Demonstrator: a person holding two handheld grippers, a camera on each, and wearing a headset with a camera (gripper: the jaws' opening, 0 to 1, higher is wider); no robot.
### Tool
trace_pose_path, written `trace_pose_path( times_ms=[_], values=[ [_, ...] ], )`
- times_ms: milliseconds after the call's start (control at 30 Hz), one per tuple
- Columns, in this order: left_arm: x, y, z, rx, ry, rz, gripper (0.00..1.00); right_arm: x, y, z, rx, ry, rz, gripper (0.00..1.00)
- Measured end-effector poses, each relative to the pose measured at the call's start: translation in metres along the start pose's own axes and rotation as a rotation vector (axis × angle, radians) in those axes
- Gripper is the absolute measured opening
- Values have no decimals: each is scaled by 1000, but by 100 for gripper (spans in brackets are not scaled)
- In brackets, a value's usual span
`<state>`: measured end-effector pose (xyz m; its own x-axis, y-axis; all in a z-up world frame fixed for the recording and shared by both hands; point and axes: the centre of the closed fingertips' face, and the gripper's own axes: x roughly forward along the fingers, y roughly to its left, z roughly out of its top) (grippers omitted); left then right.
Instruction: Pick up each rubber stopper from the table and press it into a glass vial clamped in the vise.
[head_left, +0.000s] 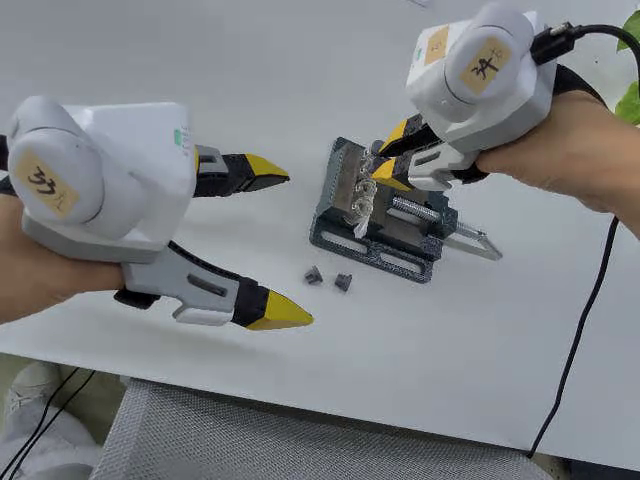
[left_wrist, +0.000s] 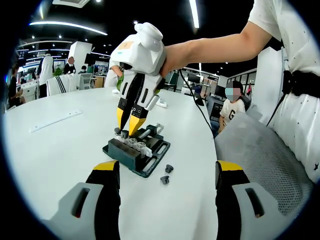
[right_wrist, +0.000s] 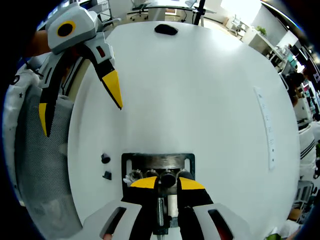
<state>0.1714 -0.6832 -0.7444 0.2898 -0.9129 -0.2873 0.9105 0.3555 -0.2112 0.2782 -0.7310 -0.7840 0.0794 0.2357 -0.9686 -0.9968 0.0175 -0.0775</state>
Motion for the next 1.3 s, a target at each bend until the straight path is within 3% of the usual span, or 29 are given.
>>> trace_pose_path(
  times_ms=[400, 1300],
  values=[
    [-1, -2, 3, 9, 4, -6, 77, -14, -3, 4, 36, -47, -10, 8],
    [0, -3, 0, 4, 16, -11, 77, -9, -3, 0, 63, -69, -2, 4]
  ],
)
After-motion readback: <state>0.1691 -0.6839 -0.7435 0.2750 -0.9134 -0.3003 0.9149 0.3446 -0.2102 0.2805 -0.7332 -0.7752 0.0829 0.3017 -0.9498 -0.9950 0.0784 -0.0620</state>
